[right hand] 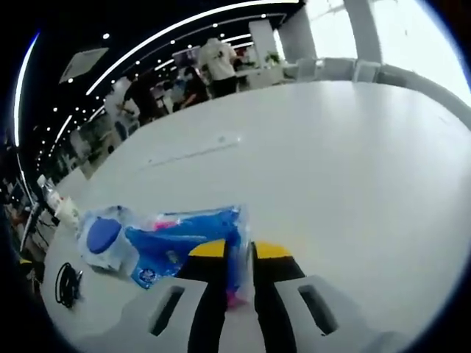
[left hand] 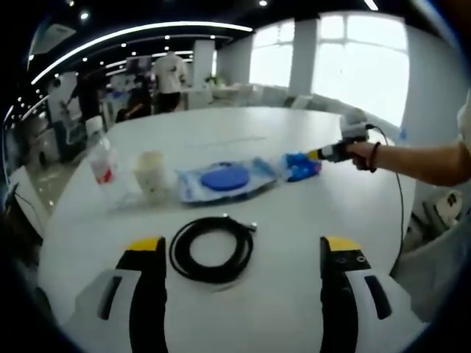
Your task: Arrange the tabletop items into an orderly group along one side of the table until the central work area is clear of visible clutter.
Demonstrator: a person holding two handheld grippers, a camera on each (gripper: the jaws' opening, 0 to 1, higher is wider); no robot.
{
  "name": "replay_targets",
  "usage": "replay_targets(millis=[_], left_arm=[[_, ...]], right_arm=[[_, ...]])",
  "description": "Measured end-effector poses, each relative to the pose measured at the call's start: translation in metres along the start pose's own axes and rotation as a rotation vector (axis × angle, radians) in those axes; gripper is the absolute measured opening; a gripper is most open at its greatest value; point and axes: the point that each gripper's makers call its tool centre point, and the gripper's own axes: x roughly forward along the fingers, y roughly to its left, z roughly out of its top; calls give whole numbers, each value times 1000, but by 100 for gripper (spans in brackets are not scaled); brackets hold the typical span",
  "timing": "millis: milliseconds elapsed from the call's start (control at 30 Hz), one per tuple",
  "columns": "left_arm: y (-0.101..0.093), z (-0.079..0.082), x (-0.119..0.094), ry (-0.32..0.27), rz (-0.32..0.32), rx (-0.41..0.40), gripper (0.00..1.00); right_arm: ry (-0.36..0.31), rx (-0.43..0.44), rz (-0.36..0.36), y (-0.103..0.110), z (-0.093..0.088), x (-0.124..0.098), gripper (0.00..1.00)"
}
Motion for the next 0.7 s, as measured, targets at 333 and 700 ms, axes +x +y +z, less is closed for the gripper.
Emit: replay_targets(millis=[333, 700], left_arm=[[0, 4, -1, -14, 2, 1, 84], [-4, 8, -3, -27, -13, 0, 89]], right_arm=[[-27, 28, -43, -8, 9, -11, 43], [-53, 56, 43, 21, 18, -28, 72]])
